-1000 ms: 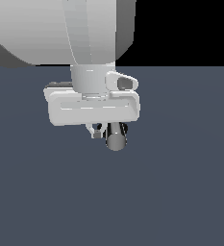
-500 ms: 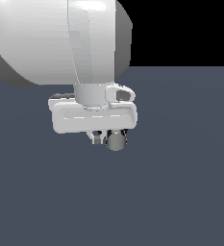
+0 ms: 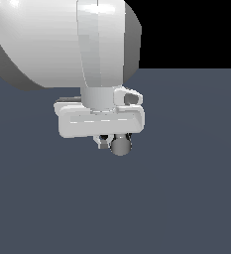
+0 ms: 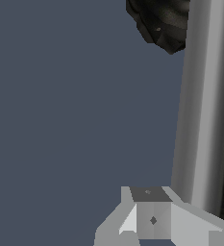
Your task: Turn on the faucet by rotating a designated handle.
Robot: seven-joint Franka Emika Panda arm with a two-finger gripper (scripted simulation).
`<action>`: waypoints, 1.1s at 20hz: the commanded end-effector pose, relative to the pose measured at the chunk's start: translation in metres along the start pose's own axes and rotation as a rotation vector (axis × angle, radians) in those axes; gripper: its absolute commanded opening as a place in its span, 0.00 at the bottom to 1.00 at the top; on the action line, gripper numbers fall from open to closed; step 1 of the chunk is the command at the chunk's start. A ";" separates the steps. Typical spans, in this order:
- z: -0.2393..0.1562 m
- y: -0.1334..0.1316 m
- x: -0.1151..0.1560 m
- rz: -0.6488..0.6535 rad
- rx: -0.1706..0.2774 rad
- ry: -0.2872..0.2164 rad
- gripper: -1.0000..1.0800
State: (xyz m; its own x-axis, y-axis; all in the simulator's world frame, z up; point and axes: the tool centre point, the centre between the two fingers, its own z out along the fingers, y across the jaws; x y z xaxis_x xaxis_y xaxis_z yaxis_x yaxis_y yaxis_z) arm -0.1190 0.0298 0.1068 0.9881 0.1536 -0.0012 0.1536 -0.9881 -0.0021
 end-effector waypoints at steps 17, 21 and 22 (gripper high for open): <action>0.002 0.101 0.006 0.019 -0.002 0.001 0.00; 0.002 0.120 0.008 0.018 -0.002 0.001 0.00; 0.002 0.125 0.008 0.018 -0.002 0.001 0.00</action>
State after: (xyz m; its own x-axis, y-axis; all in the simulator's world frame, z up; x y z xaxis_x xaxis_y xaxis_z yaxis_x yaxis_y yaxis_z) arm -0.0962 -0.0804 0.1057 0.9898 0.1426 -0.0036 0.1426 -0.9898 -0.0030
